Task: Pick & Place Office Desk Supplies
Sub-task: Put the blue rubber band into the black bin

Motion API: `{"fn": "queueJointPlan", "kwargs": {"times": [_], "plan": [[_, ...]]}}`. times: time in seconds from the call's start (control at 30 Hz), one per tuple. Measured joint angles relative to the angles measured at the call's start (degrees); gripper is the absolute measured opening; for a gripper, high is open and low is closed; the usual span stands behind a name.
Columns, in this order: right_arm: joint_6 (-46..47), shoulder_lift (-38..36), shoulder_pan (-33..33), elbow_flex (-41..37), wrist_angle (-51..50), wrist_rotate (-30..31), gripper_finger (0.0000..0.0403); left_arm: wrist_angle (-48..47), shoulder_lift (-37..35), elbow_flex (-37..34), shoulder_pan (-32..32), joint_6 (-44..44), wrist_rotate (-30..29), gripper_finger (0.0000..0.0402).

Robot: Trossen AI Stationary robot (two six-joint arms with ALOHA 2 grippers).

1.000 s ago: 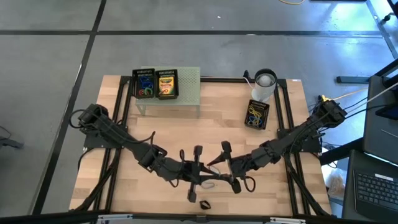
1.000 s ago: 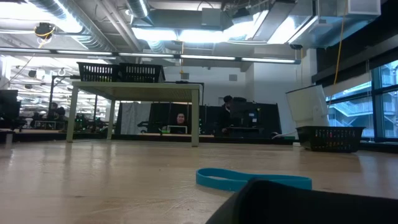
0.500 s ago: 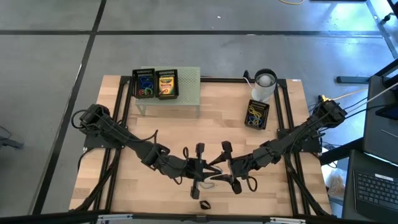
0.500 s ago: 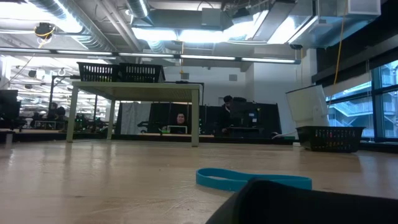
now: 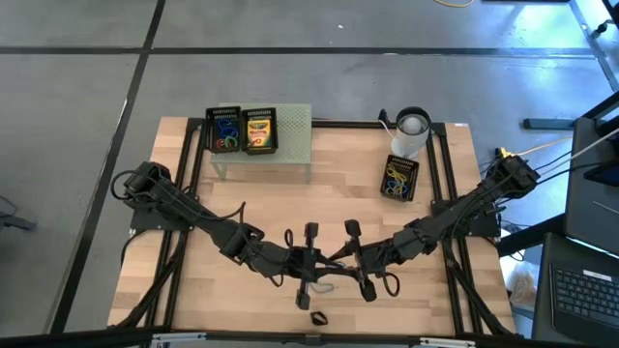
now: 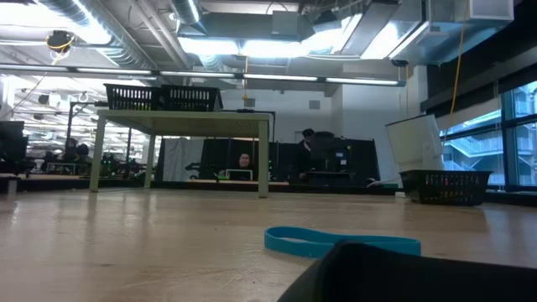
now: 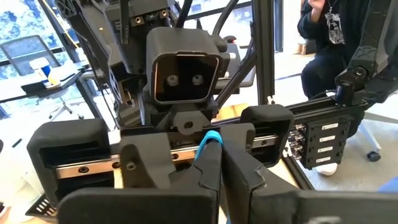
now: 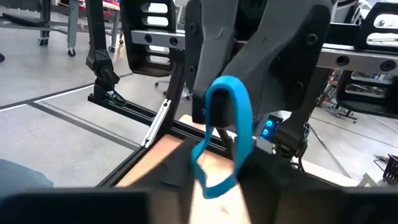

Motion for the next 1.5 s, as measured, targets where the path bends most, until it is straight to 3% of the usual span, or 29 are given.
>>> {"fn": "queueJointPlan", "kwargs": {"times": [0.2,0.47,0.77,0.93,1.03,1.2,1.5], "plan": [[1.65,0.00,-0.02,0.00,0.00,0.00,0.0012,0.00,0.00,0.00,-0.02,0.02,0.00,0.0005],[8.89,0.00,-0.02,0.00,0.00,0.29,0.0005,-0.27,0.00,0.00,-0.02,-2.69,0.02,0.0012],[13.93,-0.60,-0.02,0.00,-2.83,3.07,0.0003,-3.95,-0.04,0.00,-0.02,-4.61,-2.54,0.0117],[21.83,-5.98,-0.27,0.01,-16.64,11.13,0.0002,-7.25,-0.45,0.00,-1.04,-4.34,-6.75,0.0169],[29.13,-10.87,-1.22,0.02,-27.46,12.99,0.0001,-9.34,-0.68,0.00,-2.10,-4.31,-11.30,0.0184],[40.43,-17.71,-4.20,0.02,-44.95,15.45,0.0001,-12.71,-0.74,0.00,-3.52,-4.60,-17.54,0.0184],[62.04,-21.11,-15.48,0.02,-74.37,19.67,0.0001,-17.31,-0.74,0.00,-4.22,-7.88,-18.41,0.0182]]}}
